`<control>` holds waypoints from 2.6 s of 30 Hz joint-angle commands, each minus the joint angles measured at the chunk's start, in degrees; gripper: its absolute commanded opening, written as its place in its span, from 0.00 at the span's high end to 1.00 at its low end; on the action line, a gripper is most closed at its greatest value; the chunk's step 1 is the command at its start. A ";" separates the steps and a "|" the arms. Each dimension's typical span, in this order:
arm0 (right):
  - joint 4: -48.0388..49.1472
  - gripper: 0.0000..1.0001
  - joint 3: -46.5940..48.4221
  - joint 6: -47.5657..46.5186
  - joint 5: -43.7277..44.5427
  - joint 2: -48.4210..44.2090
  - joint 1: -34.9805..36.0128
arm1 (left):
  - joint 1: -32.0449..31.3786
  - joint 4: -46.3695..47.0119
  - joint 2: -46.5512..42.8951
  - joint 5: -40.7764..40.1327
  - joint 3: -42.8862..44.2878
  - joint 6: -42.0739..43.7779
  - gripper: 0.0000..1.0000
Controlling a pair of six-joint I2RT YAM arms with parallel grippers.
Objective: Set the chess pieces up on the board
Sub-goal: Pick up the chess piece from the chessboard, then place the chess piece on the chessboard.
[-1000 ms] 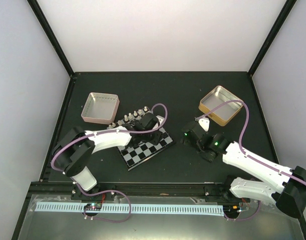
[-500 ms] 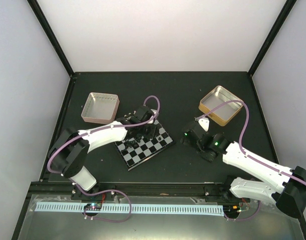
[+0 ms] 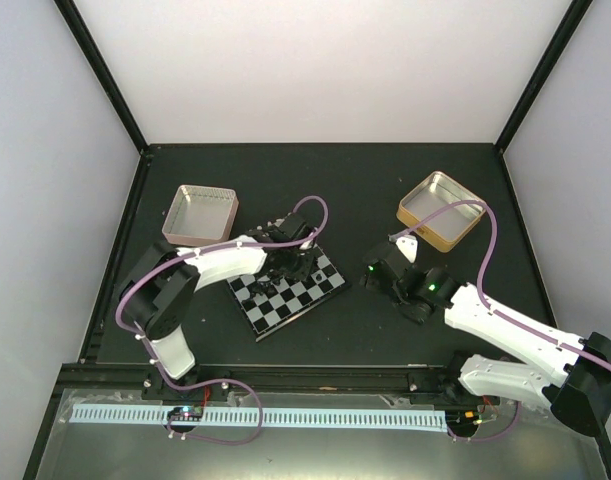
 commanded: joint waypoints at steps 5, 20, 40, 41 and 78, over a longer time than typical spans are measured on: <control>1.08 0.30 -0.14 -0.04 0.51 -0.19 -0.28 | 0.14 -2.18 2.21 -0.70 3.47 1.62 0.55; 1.35 0.30 -0.79 -0.03 0.49 -0.28 -0.29 | 0.16 -4.35 4.73 -8.38 5.20 -1.14 0.62; 2.42 0.30 -0.98 -0.11 -0.78 0.53 -0.35 | 0.34 -5.44 1.14 -8.98 3.89 -1.94 0.84; 2.50 0.30 -0.98 -0.16 -0.93 0.56 -0.38 | 0.34 -5.59 1.21 -9.01 3.82 -1.92 0.84; 3.65 0.30 -1.57 0.04 -1.12 1.17 -0.29 | -6.17 -0.91 -5.06 0.47 -2.12 -0.42 0.95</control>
